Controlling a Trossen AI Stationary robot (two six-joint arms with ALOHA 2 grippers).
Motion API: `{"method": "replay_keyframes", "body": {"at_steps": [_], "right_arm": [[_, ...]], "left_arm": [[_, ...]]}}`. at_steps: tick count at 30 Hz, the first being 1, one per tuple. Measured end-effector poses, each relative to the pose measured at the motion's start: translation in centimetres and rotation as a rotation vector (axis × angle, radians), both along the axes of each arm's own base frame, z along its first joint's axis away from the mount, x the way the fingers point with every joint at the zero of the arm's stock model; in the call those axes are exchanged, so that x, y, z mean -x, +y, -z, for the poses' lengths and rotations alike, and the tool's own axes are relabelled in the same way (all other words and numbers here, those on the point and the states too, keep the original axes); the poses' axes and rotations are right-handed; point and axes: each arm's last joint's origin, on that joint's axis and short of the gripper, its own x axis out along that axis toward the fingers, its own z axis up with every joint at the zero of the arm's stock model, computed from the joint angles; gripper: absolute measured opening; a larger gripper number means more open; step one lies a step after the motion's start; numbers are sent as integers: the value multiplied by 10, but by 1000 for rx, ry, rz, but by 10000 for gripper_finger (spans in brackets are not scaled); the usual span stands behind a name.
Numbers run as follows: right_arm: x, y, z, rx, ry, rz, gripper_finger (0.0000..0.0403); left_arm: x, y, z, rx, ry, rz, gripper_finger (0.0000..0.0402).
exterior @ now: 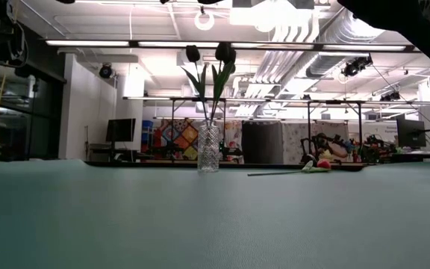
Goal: Sort flowers into vase by color
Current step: Put the bottom red tulip into the bottom transparent vase, then put the red tulip into the bottom transparent vase
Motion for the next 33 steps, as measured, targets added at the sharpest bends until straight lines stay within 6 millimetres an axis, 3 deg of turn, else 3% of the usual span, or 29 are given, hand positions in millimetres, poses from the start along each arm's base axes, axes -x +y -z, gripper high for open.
{"method": "replay_keyframes", "body": {"at_steps": [6, 11, 20, 28, 33], "right_arm": [[-1, -7, 4, -10, 58, -101, 304], [-3, -28, 8, -75, 146, -215, 354], [-2, -60, -1, -151, 190, -265, 362], [13, -87, -40, -115, 137, -271, 362], [33, -107, -74, -74, 160, -257, 362]], "left_arm": [[0, 0, 0, 0, 0, 0, 0], [0, 0, 0, 0, 0, 1, 0], [0, 0, 0, 0, -1, 1, 0], [0, 1, 0, -1, -1, 1, 0], [1, 2, 0, -1, -1, 1, 0]]}}
